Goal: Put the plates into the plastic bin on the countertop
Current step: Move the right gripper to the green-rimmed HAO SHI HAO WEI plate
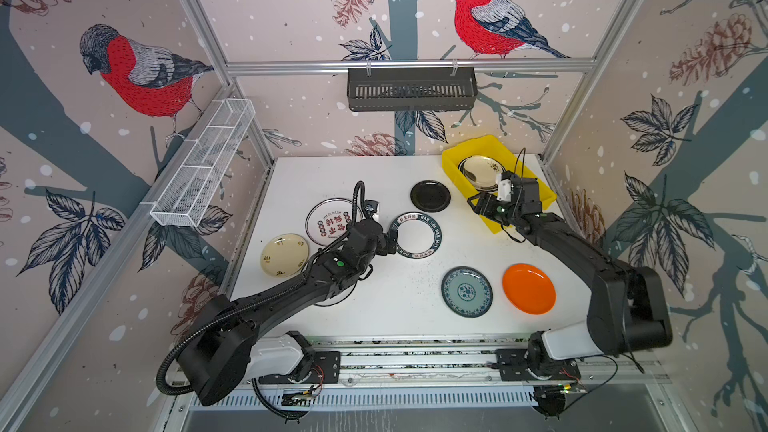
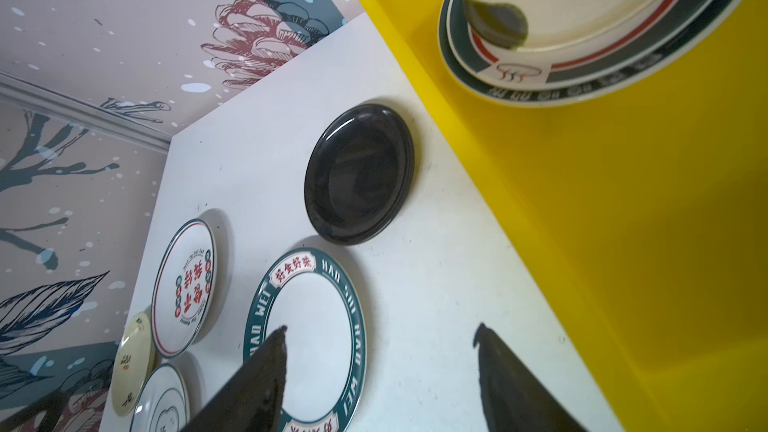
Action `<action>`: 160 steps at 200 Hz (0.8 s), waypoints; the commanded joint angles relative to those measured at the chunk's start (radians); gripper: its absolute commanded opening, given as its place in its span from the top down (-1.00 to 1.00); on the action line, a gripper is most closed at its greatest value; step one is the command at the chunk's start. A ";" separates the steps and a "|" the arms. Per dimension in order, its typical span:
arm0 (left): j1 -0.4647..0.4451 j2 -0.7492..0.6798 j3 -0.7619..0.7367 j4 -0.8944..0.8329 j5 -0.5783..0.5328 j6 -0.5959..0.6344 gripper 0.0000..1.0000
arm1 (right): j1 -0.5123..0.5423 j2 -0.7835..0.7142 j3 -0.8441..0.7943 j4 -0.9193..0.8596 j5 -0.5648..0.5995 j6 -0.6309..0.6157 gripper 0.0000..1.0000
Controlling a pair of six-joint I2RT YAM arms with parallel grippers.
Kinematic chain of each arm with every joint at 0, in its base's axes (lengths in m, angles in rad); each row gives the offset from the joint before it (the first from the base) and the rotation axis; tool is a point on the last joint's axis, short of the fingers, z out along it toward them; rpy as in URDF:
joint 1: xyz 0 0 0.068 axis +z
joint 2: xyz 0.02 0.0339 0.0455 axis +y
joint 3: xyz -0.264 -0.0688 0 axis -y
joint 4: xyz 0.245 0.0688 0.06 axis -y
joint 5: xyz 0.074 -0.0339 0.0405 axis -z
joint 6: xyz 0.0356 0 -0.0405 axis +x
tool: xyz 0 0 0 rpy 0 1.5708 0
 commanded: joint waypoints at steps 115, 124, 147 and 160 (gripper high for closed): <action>0.001 -0.042 -0.107 0.044 0.059 -0.121 -0.96 | 0.137 -0.017 -0.358 0.270 -0.238 0.028 -0.03; 0.001 -0.050 -0.112 0.044 0.054 -0.125 -0.96 | 0.143 0.017 -0.356 0.293 -0.251 0.034 0.02; 0.000 -0.060 -0.120 0.046 0.052 -0.127 -0.96 | 0.159 0.083 -0.353 0.366 -0.263 0.050 0.11; 0.001 -0.065 -0.126 0.049 0.054 -0.123 -0.96 | 0.165 0.109 -0.354 0.415 -0.263 0.069 0.11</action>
